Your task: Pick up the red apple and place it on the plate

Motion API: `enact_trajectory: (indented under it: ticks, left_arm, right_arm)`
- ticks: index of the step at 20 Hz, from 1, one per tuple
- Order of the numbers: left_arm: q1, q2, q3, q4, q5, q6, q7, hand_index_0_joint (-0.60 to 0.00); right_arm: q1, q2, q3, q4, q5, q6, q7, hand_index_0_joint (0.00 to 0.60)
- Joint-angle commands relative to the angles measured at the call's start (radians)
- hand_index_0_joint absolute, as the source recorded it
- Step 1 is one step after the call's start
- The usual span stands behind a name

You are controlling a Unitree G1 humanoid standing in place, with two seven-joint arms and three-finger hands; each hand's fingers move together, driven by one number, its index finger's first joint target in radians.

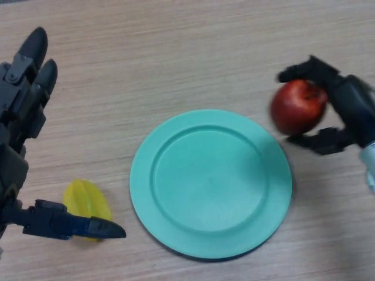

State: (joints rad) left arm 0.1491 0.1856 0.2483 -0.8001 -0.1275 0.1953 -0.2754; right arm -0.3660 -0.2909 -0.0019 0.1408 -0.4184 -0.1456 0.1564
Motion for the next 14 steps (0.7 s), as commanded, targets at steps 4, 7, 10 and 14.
enact_trajectory:
  ticks: [4, 7, 10, 14]
  left_arm:
    - [-0.033, 0.037, 0.074, -0.052, -0.018, -0.109, 0.015, 0.000]
    - [-0.037, 0.045, 0.103, -0.059, -0.051, -0.097, -0.001, 0.000]
    - [-0.040, 0.048, 0.118, -0.054, -0.064, -0.093, -0.006, 0.000]
    - [-0.054, 0.059, 0.131, -0.047, -0.051, -0.087, -0.013, 0.000]
  right_arm:
    - [0.070, 0.076, 0.115, -0.110, -0.178, -0.136, -0.004, 0.600]
    - [0.129, 0.099, 0.178, -0.157, -0.135, -0.070, -0.011, 0.600]
    - [0.141, 0.100, 0.192, -0.210, -0.106, -0.037, 0.009, 0.401]
    - [0.153, 0.101, 0.195, -0.510, 0.176, 0.305, 0.083, 0.000]
